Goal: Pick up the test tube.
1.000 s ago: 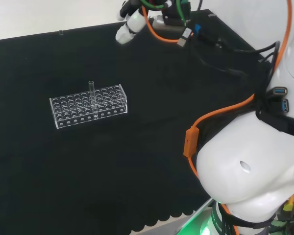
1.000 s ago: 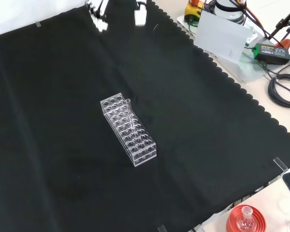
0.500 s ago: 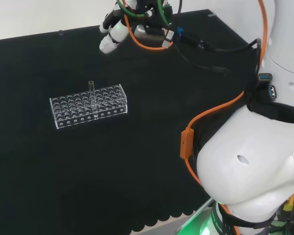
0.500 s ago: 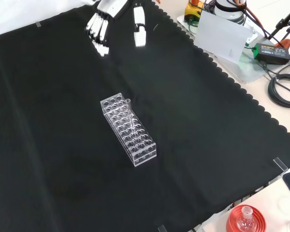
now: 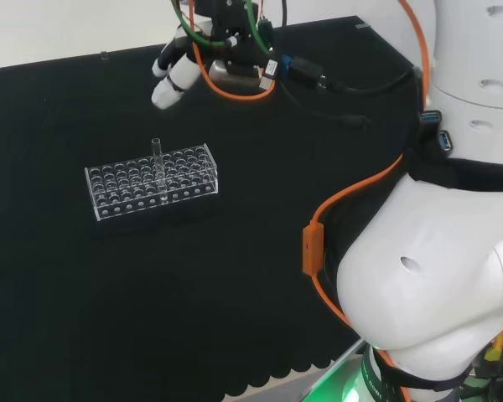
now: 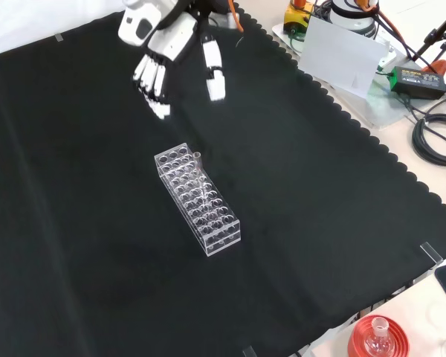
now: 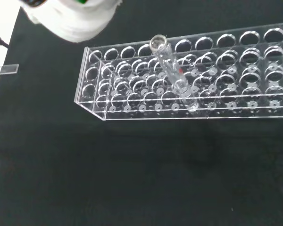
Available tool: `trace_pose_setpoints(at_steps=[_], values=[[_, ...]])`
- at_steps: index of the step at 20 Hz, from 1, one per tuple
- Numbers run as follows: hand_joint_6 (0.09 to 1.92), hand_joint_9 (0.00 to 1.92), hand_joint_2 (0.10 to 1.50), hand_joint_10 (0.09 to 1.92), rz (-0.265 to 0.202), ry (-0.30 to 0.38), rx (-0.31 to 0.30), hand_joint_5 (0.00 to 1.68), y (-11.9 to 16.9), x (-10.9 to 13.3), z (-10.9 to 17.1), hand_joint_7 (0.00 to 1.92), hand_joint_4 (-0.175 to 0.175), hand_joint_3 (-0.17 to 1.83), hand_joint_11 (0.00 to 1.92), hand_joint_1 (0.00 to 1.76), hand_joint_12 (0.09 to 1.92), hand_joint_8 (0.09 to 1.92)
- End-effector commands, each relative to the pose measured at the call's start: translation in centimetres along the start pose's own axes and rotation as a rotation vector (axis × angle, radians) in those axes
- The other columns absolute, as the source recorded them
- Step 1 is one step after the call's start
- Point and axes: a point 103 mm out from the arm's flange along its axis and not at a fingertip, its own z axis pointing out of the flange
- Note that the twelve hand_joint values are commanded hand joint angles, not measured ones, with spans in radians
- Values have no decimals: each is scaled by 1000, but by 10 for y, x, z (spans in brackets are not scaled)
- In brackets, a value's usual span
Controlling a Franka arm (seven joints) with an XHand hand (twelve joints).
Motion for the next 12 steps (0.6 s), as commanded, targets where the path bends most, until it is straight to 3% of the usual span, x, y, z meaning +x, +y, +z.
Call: trace_pose_setpoints(at_steps=[1, 12], values=[[363, 239, 713, 941, -39, 2, 26, 371, 25, 14, 23, 303, 34, 545, 0, 898, 1424, 837], [463, 268, 706, 944, -52, 7, 78, 337, 48, 18, 63, 333, 31, 565, 0, 917, 1440, 843]])
